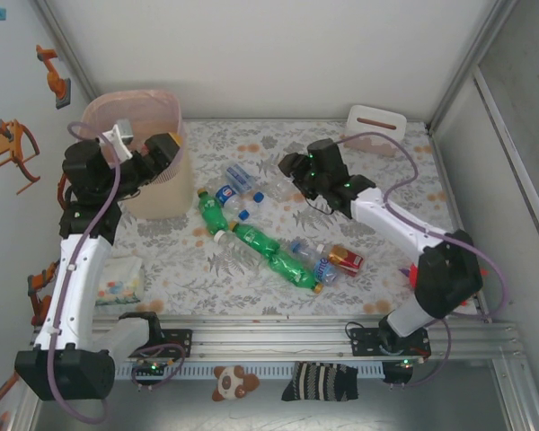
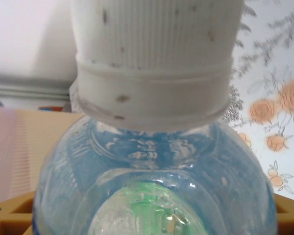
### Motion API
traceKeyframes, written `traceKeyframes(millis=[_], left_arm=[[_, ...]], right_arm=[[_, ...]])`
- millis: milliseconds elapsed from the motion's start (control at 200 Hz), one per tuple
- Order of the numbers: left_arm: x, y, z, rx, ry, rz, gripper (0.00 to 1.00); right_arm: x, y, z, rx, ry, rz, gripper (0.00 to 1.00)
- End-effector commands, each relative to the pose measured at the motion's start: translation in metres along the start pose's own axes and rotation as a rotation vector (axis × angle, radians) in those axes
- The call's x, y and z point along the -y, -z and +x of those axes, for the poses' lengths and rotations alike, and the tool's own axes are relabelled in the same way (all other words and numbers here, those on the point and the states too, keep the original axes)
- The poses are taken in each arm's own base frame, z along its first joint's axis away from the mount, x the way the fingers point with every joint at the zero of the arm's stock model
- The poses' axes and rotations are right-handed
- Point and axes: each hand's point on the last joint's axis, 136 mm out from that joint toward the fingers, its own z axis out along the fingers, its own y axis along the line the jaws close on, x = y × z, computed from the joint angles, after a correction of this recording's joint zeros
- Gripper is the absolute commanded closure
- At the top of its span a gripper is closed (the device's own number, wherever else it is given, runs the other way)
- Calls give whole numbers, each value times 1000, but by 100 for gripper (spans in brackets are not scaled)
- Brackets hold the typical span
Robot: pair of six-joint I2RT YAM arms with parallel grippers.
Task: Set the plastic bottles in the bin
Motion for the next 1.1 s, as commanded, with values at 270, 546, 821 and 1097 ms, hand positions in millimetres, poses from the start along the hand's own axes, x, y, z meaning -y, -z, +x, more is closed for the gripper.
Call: traceKeyframes(millis=[270, 546, 821, 1097], left_arm=[[99, -20, 42, -126, -385, 419, 16], [138, -28, 86, -207, -564, 594, 16], [175, -20, 131, -300, -677, 806, 14], [203, -9, 167, -380, -766, 960, 13]], right_arm=[[-88, 108, -1, 60, 756, -317, 40], [-134, 172, 21, 88, 994, -595, 43], [-167, 231, 48, 68, 1123, -880, 43], [-186, 259, 63, 4, 1110, -1040, 46]])
